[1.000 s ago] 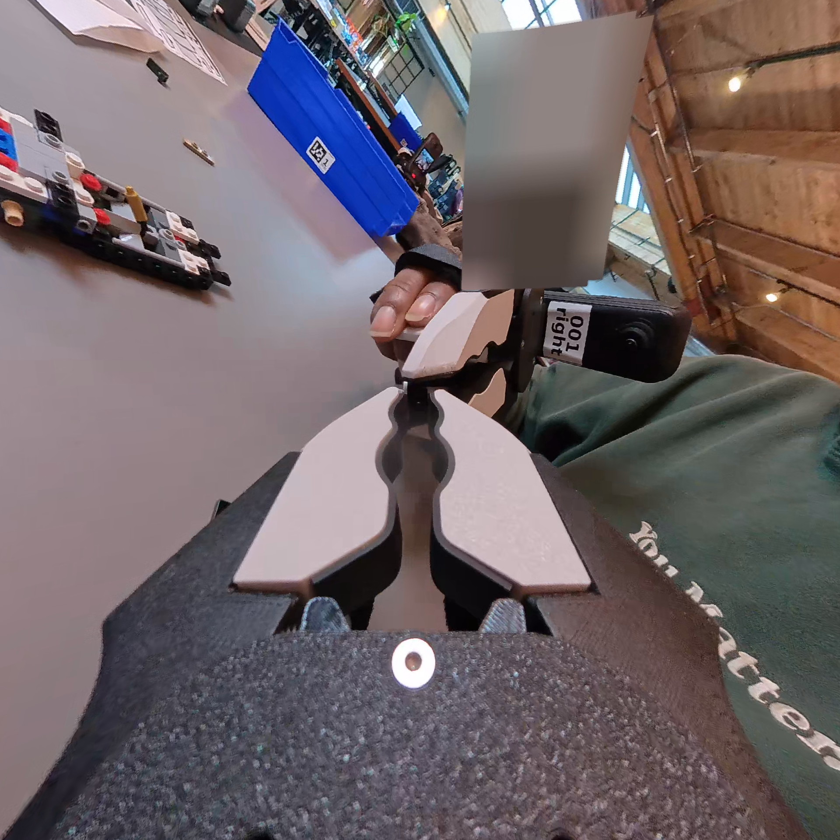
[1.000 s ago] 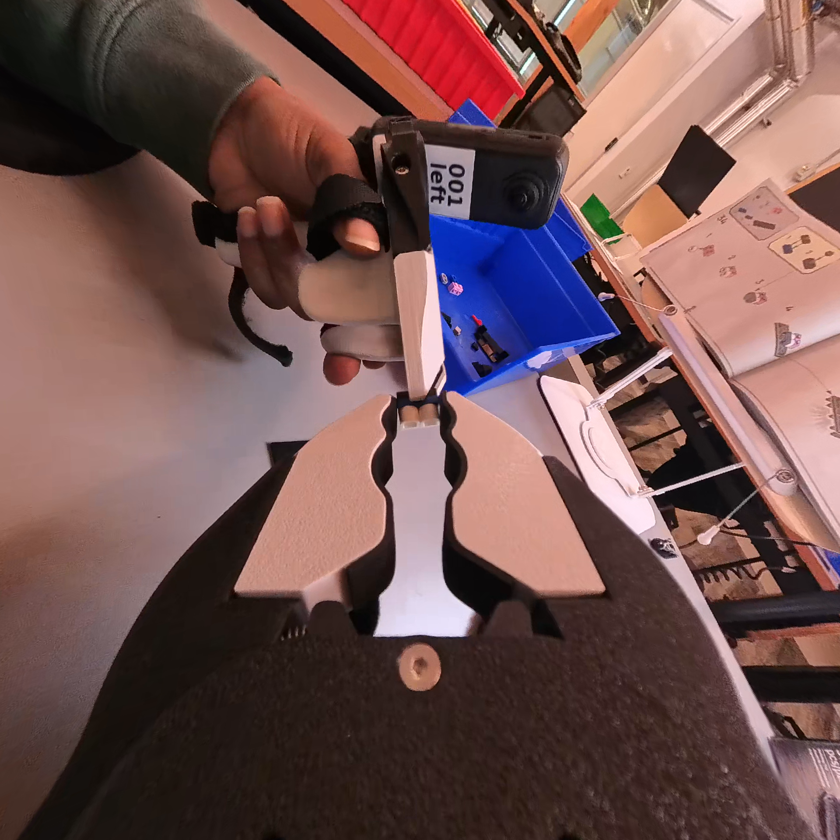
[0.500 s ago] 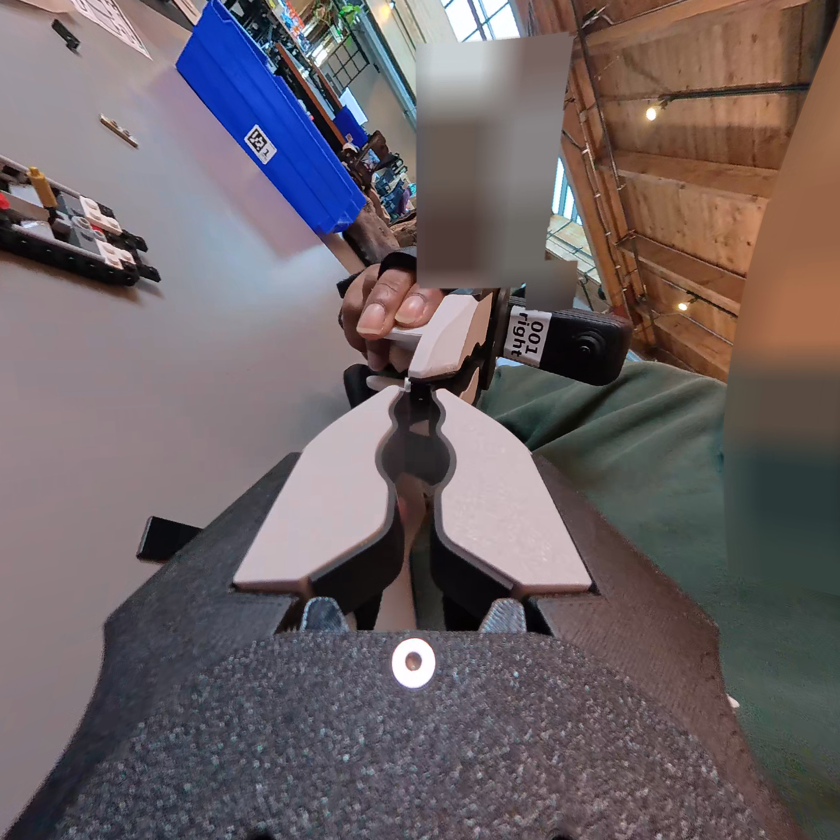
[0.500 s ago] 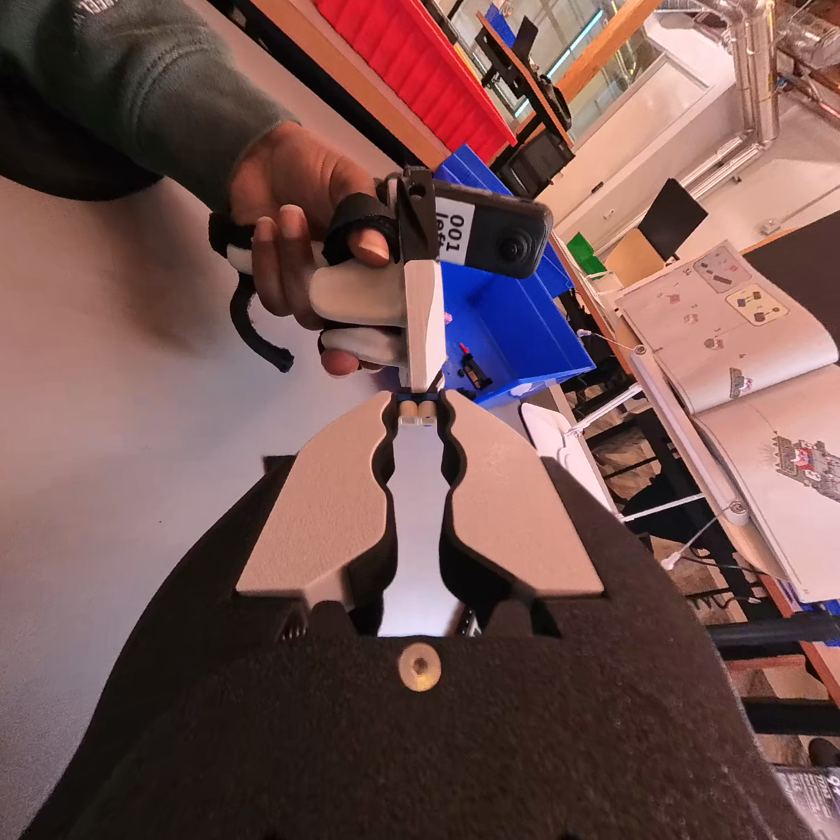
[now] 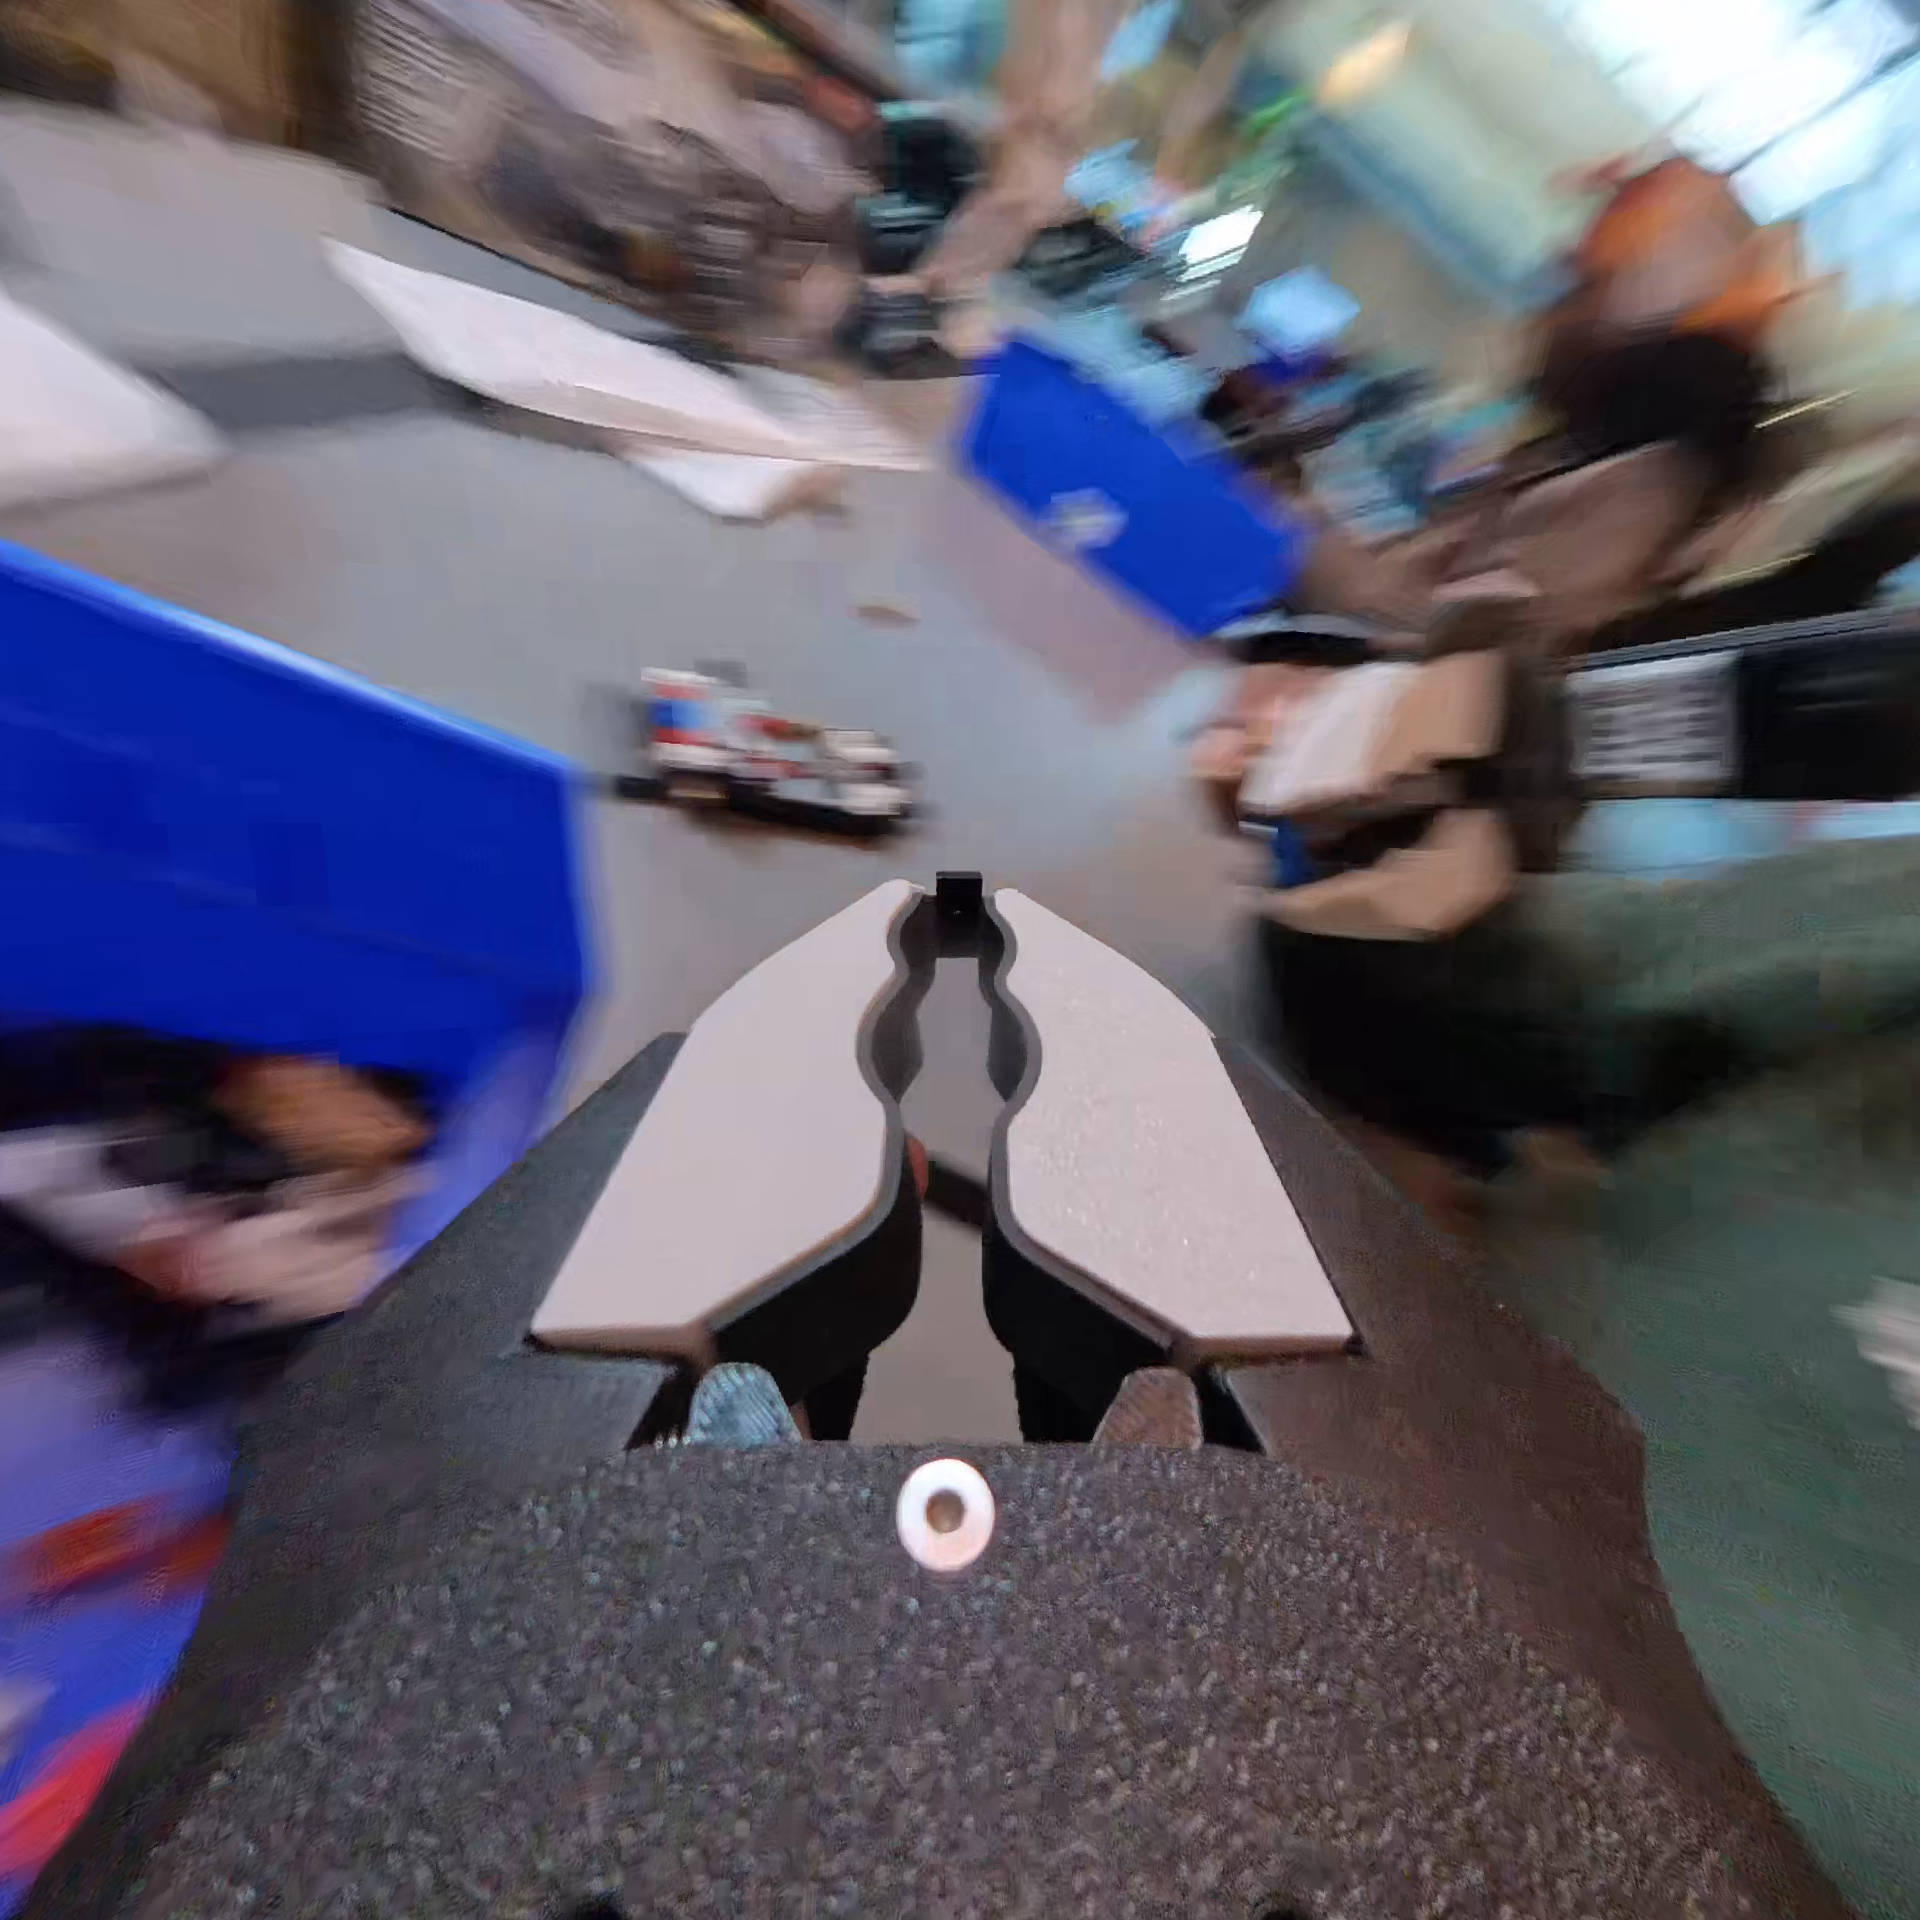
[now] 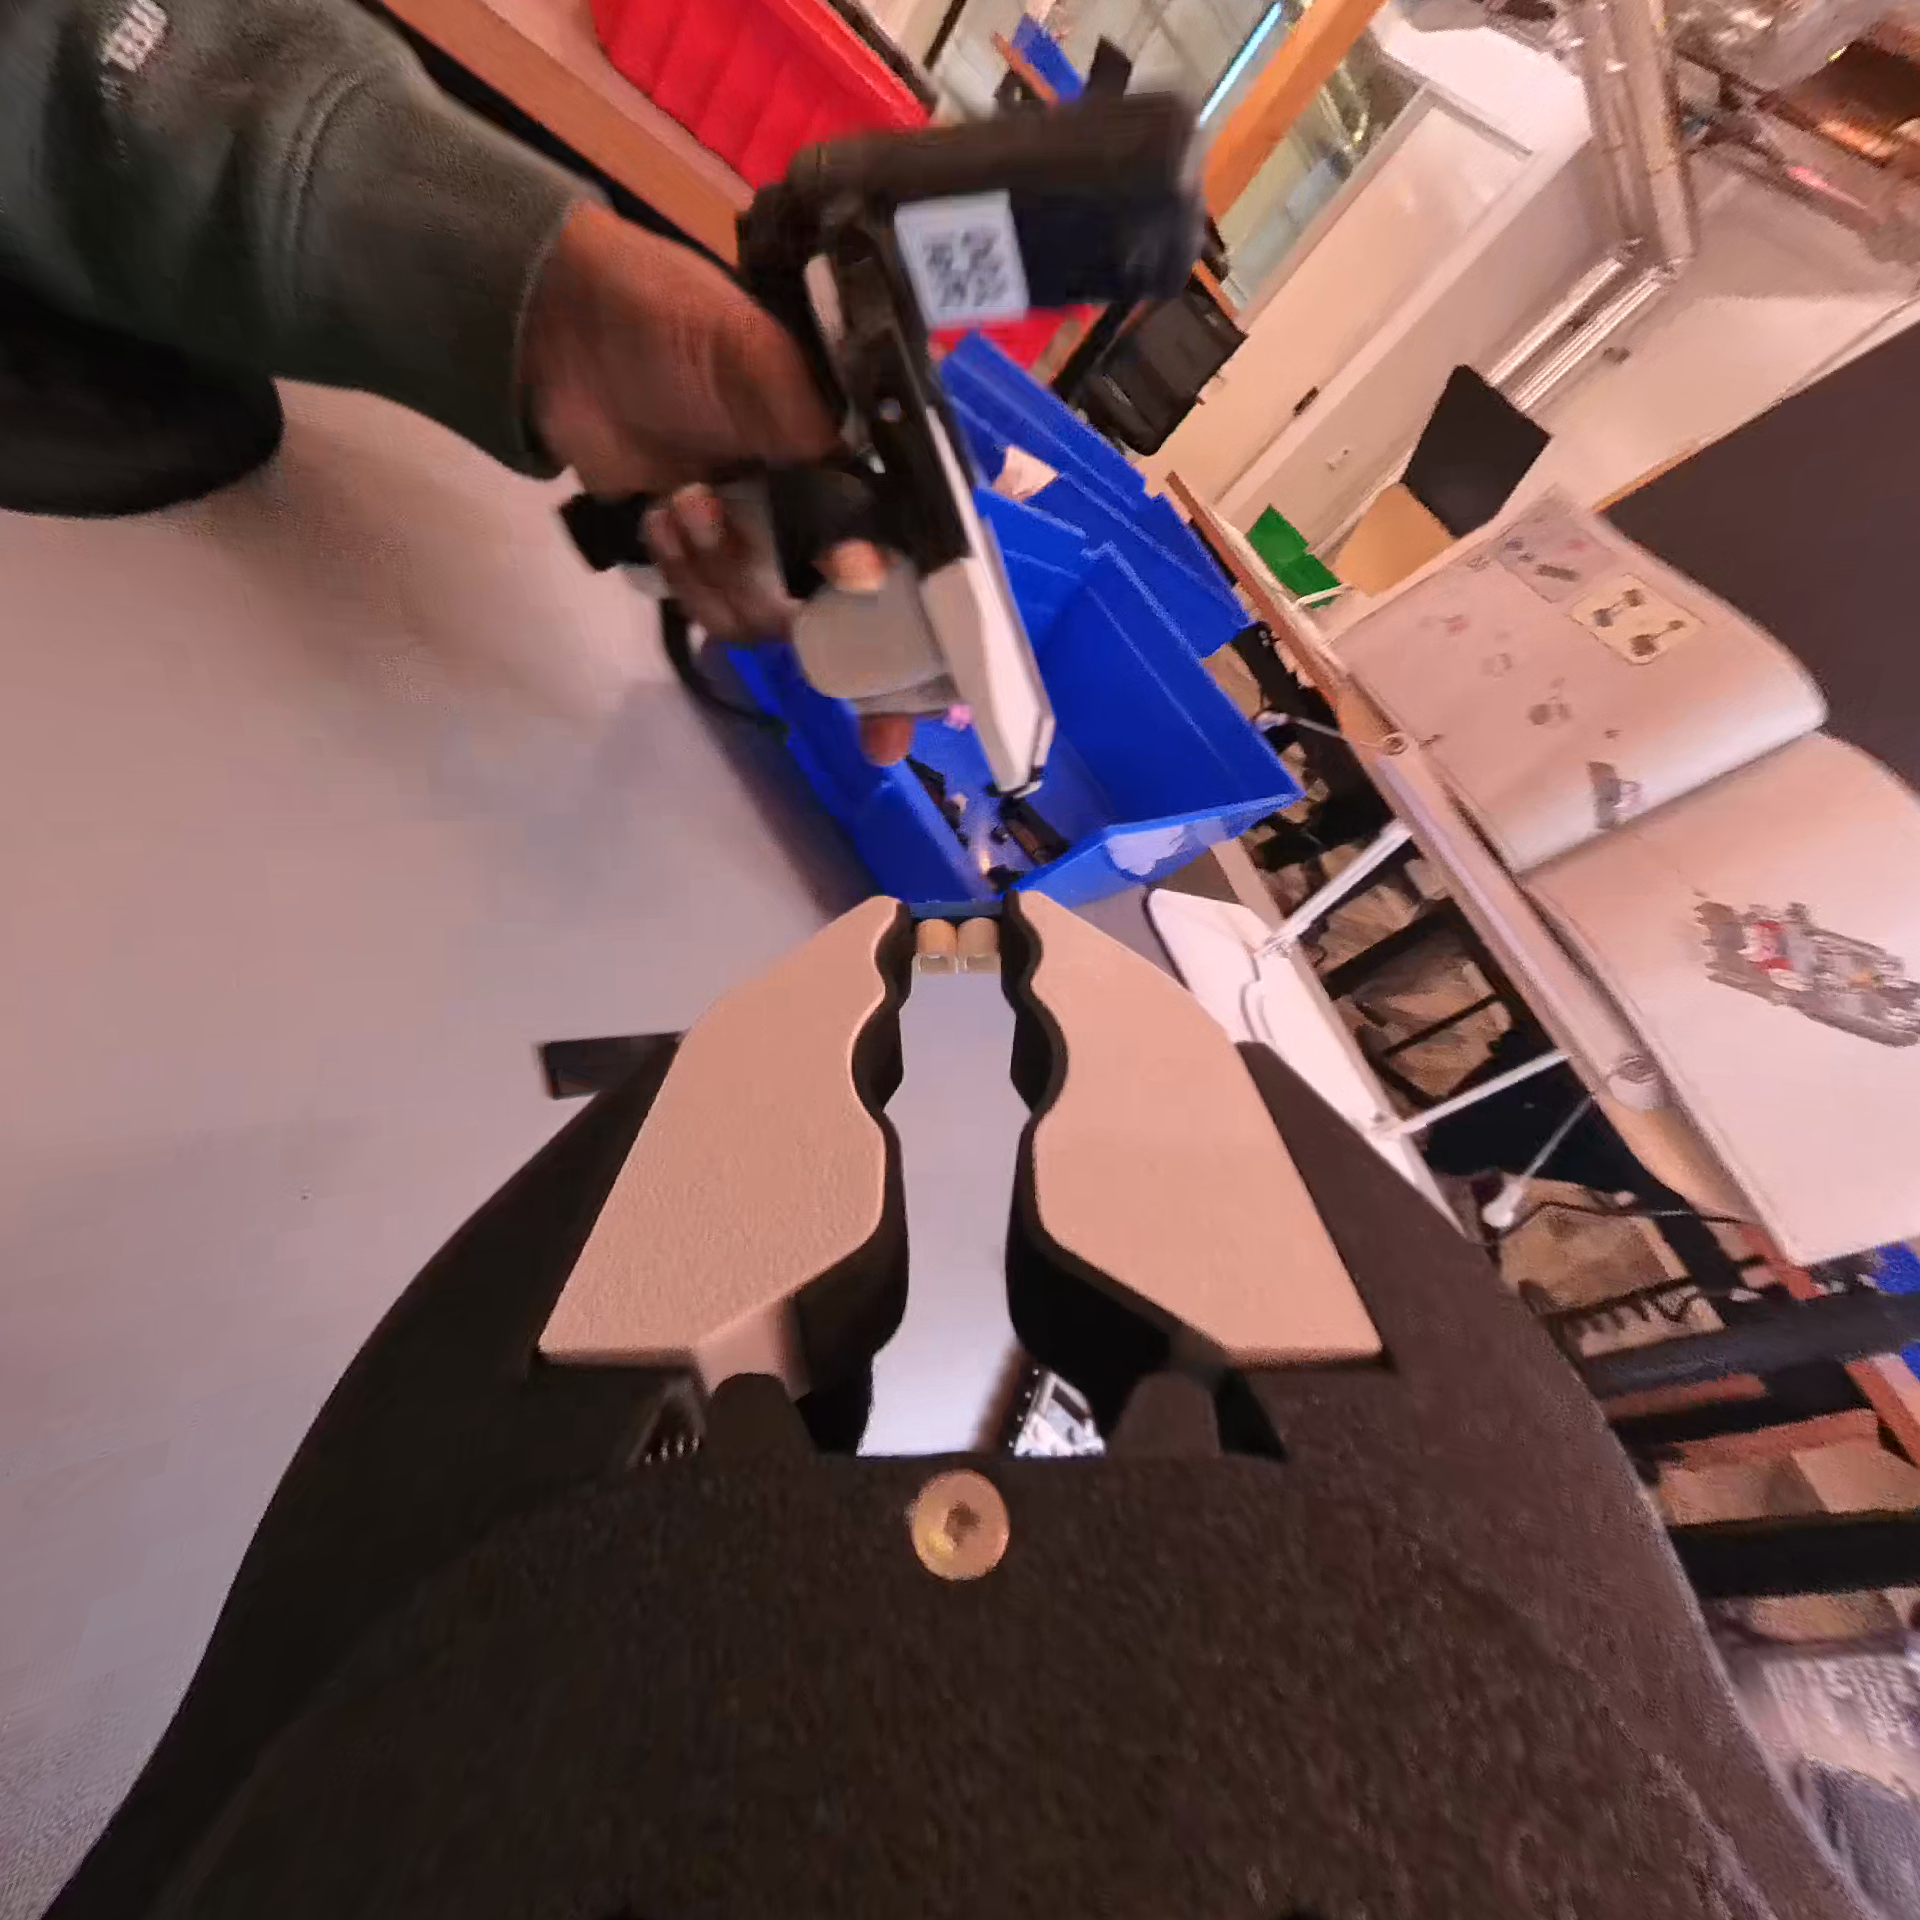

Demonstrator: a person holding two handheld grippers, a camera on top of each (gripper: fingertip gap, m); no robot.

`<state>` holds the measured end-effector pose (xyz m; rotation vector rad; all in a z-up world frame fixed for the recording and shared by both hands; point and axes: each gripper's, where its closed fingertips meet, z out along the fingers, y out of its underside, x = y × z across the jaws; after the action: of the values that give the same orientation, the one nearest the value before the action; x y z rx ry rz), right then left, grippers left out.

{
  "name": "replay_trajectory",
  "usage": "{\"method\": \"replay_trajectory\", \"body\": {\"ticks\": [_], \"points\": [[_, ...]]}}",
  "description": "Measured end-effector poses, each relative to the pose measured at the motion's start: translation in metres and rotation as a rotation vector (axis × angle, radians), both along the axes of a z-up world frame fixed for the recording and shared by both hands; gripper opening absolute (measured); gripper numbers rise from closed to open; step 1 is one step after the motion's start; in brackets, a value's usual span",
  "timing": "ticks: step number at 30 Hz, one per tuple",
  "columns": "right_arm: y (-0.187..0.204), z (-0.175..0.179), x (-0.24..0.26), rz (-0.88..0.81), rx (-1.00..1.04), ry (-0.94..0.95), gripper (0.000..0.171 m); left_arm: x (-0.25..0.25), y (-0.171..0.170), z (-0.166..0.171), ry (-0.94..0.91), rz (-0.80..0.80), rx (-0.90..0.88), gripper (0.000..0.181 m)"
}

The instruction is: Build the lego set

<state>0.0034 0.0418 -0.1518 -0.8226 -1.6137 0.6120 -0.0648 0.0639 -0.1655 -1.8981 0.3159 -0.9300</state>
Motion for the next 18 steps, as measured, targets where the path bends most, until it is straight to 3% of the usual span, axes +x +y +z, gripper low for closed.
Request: {"method": "replay_trajectory", "body": {"ticks": [2,5,6,10,18], "points": [[0.009,-0.012,-0.004,-0.024,-0.020,-0.034,0.016,-0.044,0.023,-0.008,0.280,0.233,0.068,0.008],[0.017,-0.021,-0.005,-0.038,-0.077,-0.057,0.016,-0.089,0.034,-0.019,0.458,0.412,0.021,0.009],[0.017,-0.023,-0.006,-0.037,-0.085,-0.063,0.016,-0.098,0.036,-0.028,0.526,0.441,-0.020,0.021],[0.014,-0.028,-0.008,-0.029,-0.097,-0.081,0.017,-0.099,0.040,-0.050,0.628,0.426,-0.087,0.058],[0.013,-0.035,-0.011,-0.021,-0.133,-0.109,0.017,-0.054,0.049,-0.057,0.680,0.209,-0.044,0.072]]}}
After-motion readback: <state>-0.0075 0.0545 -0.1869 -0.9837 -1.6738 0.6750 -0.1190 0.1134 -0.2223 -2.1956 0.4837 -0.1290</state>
